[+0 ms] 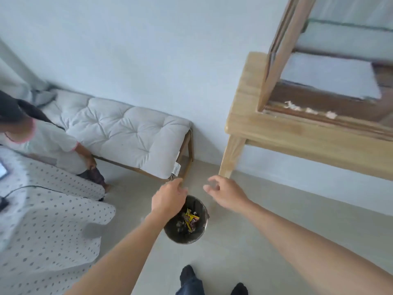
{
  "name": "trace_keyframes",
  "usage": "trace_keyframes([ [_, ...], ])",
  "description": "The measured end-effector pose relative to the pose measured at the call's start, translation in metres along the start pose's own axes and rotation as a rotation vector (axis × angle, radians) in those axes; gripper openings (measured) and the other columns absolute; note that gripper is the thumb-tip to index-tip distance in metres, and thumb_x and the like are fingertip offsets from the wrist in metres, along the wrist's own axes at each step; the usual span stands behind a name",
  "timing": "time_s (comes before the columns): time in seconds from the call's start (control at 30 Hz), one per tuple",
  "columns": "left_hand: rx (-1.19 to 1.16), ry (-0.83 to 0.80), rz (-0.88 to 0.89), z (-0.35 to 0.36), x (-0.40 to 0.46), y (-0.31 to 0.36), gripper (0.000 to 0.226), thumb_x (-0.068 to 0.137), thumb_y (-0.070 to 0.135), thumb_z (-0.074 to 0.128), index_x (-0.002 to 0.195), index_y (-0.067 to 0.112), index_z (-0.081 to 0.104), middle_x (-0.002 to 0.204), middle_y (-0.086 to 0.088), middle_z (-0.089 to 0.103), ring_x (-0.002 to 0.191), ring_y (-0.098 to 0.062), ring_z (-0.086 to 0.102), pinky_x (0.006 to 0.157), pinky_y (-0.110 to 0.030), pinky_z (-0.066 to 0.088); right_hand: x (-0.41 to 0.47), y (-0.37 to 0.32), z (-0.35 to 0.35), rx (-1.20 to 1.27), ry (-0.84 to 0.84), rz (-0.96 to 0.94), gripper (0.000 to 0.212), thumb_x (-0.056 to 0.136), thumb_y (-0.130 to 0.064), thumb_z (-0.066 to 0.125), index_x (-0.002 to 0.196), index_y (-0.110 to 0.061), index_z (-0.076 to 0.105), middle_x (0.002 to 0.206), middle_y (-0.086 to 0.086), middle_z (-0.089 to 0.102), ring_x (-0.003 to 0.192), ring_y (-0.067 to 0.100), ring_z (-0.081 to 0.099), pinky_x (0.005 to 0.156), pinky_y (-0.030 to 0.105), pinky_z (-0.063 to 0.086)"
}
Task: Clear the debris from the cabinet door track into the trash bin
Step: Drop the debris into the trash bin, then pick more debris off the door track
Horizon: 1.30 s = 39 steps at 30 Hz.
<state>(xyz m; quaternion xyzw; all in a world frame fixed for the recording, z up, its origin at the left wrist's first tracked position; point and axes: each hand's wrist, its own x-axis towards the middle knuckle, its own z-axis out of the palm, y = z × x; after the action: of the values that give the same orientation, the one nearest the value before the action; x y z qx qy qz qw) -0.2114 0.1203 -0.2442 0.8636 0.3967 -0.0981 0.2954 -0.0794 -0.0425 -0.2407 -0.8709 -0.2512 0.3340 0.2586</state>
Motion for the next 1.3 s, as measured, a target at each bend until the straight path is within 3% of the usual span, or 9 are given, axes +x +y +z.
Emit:
trace_keyframes([
  [0.1, -0.015, 0.062, 0.105, -0.052, -0.024, 0.051, 0.051, 0.101, 0.05, 0.054, 0.149, 0.034, 0.058, 0.122, 0.011, 0.075, 0.119, -0.026, 0.069, 0.102, -0.045, 0.056, -0.036, -0.026, -0.061, 0.088, 0.103, -0.04, 0.048, 0.101, -0.059, 0.059, 0.138, -0.03, 0.066, 0.093, -0.01, 0.067, 0.103, 0.021, 0.072, 0.097, 0.044, 0.058],
  [0.27, -0.025, 0.148, 0.285, -0.109, -0.047, 0.126, 0.047, 0.102, 0.046, 0.057, 0.146, 0.03, 0.061, 0.119, 0.01, 0.074, 0.112, -0.024, 0.07, 0.097, -0.044, 0.056, -0.08, -0.047, -0.135, 0.175, 0.286, -0.085, 0.04, 0.097, -0.057, 0.061, 0.127, -0.032, 0.07, 0.078, -0.011, 0.063, 0.08, 0.016, 0.065, 0.083, 0.041, 0.055],
  [0.57, 0.01, 0.203, 0.514, -0.135, -0.059, 0.237, 0.051, 0.103, 0.048, 0.057, 0.15, 0.03, 0.059, 0.118, 0.014, 0.076, 0.119, -0.021, 0.068, 0.092, -0.038, 0.055, -0.123, -0.029, -0.233, 0.248, 0.539, -0.064, 0.026, 0.1, -0.049, 0.063, 0.117, -0.033, 0.073, 0.077, -0.007, 0.067, 0.074, 0.021, 0.067, 0.077, 0.041, 0.055],
  [0.67, 0.051, 0.175, 0.569, -0.125, -0.057, 0.267, 0.05, 0.103, 0.045, 0.057, 0.151, 0.031, 0.058, 0.12, 0.011, 0.077, 0.12, -0.025, 0.068, 0.096, -0.043, 0.056, -0.125, -0.004, -0.255, 0.248, 0.597, -0.022, 0.027, 0.102, -0.045, 0.064, 0.123, -0.029, 0.074, 0.088, -0.013, 0.068, 0.084, 0.02, 0.067, 0.084, 0.041, 0.057],
  [0.8, 0.084, 0.143, 0.604, -0.101, -0.045, 0.301, 0.048, 0.102, 0.042, 0.058, 0.15, 0.038, 0.058, 0.117, 0.009, 0.077, 0.116, -0.027, 0.068, 0.092, -0.042, 0.056, -0.119, 0.027, -0.27, 0.233, 0.639, 0.048, 0.028, 0.103, -0.04, 0.065, 0.126, -0.026, 0.074, 0.125, -0.012, 0.075, 0.103, 0.023, 0.072, 0.096, 0.044, 0.058],
  [1.03, 0.094, 0.163, 0.62, -0.072, -0.01, 0.343, 0.044, 0.104, 0.031, 0.053, 0.147, 0.029, 0.062, 0.13, -0.002, 0.073, 0.119, -0.033, 0.067, 0.087, -0.043, 0.056, -0.093, 0.048, -0.285, 0.143, 0.622, 0.122, 0.054, 0.106, -0.043, 0.057, 0.159, -0.033, 0.053, 0.13, 0.001, 0.078, 0.126, 0.032, 0.069, 0.105, 0.048, 0.055],
  [1.1, 0.112, 0.17, 0.601, -0.067, -0.001, 0.35, 0.035, 0.105, 0.029, 0.051, 0.134, 0.021, 0.069, 0.125, -0.007, 0.074, 0.115, -0.036, 0.068, 0.079, -0.041, 0.053, -0.089, 0.05, -0.288, 0.123, 0.599, 0.126, 0.055, 0.108, -0.046, 0.053, 0.161, -0.035, 0.05, 0.131, 0.001, 0.079, 0.125, 0.033, 0.071, 0.103, 0.047, 0.057],
  [1.17, 0.114, 0.177, 0.597, -0.062, 0.004, 0.351, 0.029, 0.106, 0.026, 0.052, 0.118, 0.014, 0.075, 0.118, -0.01, 0.075, 0.11, -0.037, 0.068, 0.074, -0.04, 0.051, -0.087, 0.053, -0.289, 0.108, 0.595, 0.127, 0.05, 0.108, -0.045, 0.051, 0.158, -0.037, 0.056, 0.122, 0.0, 0.082, 0.118, 0.031, 0.075, 0.1, 0.045, 0.058],
  [1.3, 0.036, 0.183, 0.618, -0.063, 0.005, 0.35, 0.023, 0.104, 0.012, 0.06, 0.114, 0.011, 0.081, 0.114, -0.013, 0.079, 0.108, -0.036, 0.07, 0.082, -0.044, 0.06, -0.09, 0.06, -0.285, 0.093, 0.634, 0.122, 0.036, 0.108, -0.04, 0.054, 0.139, -0.045, 0.072, 0.08, -0.013, 0.074, 0.092, 0.019, 0.079, 0.085, 0.035, 0.059],
])
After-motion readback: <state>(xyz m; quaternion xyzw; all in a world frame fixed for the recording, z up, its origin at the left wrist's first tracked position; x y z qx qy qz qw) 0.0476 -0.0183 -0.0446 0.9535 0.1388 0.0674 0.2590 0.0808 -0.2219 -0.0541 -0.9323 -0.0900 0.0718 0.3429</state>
